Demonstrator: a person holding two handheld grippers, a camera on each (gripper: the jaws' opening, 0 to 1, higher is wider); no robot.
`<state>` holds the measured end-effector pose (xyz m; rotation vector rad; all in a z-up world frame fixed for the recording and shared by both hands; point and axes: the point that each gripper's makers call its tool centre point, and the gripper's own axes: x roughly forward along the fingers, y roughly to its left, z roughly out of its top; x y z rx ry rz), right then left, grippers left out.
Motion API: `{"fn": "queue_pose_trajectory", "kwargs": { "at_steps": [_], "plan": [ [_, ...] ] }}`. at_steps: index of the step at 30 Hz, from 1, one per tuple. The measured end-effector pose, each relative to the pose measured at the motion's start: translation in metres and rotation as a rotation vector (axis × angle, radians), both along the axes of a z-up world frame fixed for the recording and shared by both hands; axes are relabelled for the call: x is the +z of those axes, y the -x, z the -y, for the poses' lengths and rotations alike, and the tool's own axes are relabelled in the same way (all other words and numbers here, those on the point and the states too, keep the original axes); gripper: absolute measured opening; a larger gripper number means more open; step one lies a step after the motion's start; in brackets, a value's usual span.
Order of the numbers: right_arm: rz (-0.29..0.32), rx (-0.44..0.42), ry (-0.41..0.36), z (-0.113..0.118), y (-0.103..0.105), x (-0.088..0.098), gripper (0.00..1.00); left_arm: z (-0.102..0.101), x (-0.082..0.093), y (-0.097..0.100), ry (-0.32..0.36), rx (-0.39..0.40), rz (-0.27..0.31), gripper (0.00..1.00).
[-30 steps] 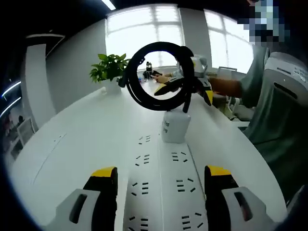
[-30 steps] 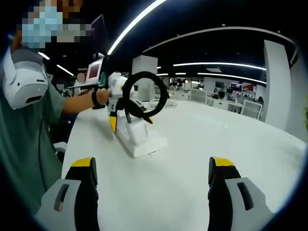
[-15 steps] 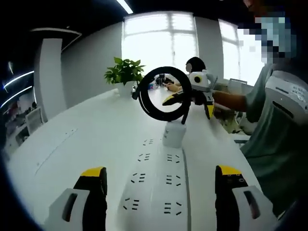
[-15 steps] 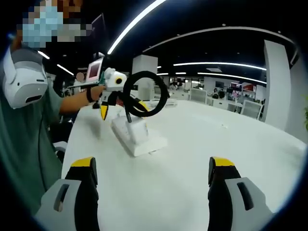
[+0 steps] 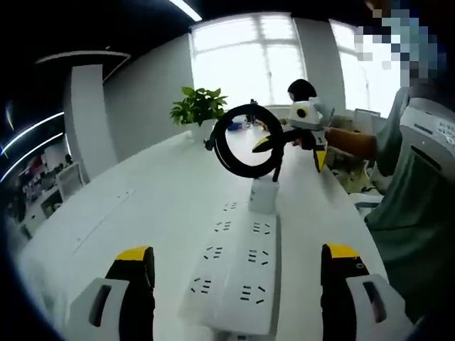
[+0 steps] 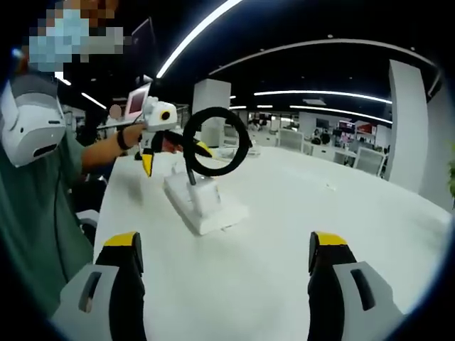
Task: Straighten the power strip on the desk, plug the charger into it
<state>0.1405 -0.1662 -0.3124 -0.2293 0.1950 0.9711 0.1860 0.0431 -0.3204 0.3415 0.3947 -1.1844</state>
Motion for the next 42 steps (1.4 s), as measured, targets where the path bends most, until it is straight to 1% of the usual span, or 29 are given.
{"fn": "queue_pose_trajectory", "kwargs": {
  "at_steps": [3,5,7,10,11,13,14,15,18,20,21,22,23,27,29,30,31,33,35,37,40,42],
  "plan": [
    [0.021,-0.006,0.023,-0.002,-0.001,0.000,0.98,-0.004,0.002,0.000,0.006,0.023,0.005,0.99],
    [0.020,-0.009,0.026,-0.001,-0.002,-0.001,0.98,-0.009,0.003,-0.002,0.004,0.054,0.014,0.99],
    [0.011,-0.035,0.019,0.002,-0.005,-0.001,0.99,-0.014,0.004,-0.005,-0.002,0.092,0.014,0.99],
    [-0.003,-0.070,-0.013,0.004,-0.008,0.005,0.99,-0.020,0.009,-0.008,0.019,0.141,0.028,0.99],
    [-0.001,-0.076,-0.020,0.004,-0.008,0.008,0.99,-0.022,0.009,-0.008,0.017,0.152,0.025,0.99],
    [-0.002,-0.117,-0.041,0.008,-0.012,0.013,1.00,-0.025,0.009,-0.008,0.019,0.172,0.013,0.99],
    [0.001,-0.118,-0.046,0.008,-0.013,0.015,1.00,-0.026,0.008,-0.007,0.013,0.174,0.001,0.99],
    [0.002,-0.125,-0.053,0.009,-0.013,0.017,1.00,-0.027,0.008,-0.006,0.013,0.176,0.000,0.99],
    [0.002,-0.152,-0.076,0.012,-0.016,0.025,1.00,-0.034,0.010,-0.009,0.019,0.223,0.007,0.99],
    [-0.001,-0.170,-0.088,0.012,-0.016,0.029,1.00,-0.040,0.017,-0.012,0.048,0.271,0.019,0.99],
    [-0.006,-0.176,-0.101,0.011,-0.016,0.030,0.99,-0.042,0.018,-0.011,0.052,0.279,0.019,0.99],
    [-0.034,-0.184,-0.118,0.010,-0.015,0.030,0.99,-0.044,0.018,-0.010,0.052,0.286,0.019,0.99],
    [-0.041,-0.186,-0.136,0.009,-0.015,0.032,0.99,-0.046,0.018,-0.009,0.050,0.295,0.017,0.99],
    [-0.026,-0.192,-0.121,0.004,-0.015,0.034,0.99,-0.055,0.017,-0.008,0.046,0.342,0.021,0.99],
    [-0.020,-0.195,-0.117,0.003,-0.016,0.034,0.99,-0.060,0.016,-0.004,0.046,0.351,0.020,0.99],
    [-0.021,-0.201,-0.117,0.002,-0.017,0.033,1.00,-0.063,0.014,-0.003,0.037,0.363,0.010,0.99],
    [-0.017,-0.205,-0.117,0.002,-0.017,0.034,1.00,-0.071,0.013,-0.002,0.031,0.407,0.000,0.99],
    [-0.016,-0.222,-0.119,0.003,-0.018,0.034,1.00,-0.078,0.015,0.001,0.029,0.426,0.025,0.99],
    [0.000,-0.239,-0.115,0.002,-0.018,0.036,1.00,-0.086,0.020,0.002,0.059,0.475,0.037,0.99],
    [0.004,-0.246,-0.105,0.001,-0.017,0.035,1.00,-0.089,0.023,0.005,0.084,0.496,0.037,0.99],
    [-0.032,-0.261,-0.118,-0.001,-0.015,0.033,1.00,-0.093,0.021,0.012,0.104,0.521,0.028,0.99],
    [-0.038,-0.258,-0.129,-0.004,-0.014,0.033,1.00,-0.096,0.017,0.016,0.105,0.542,0.020,0.99]
  ]
}}
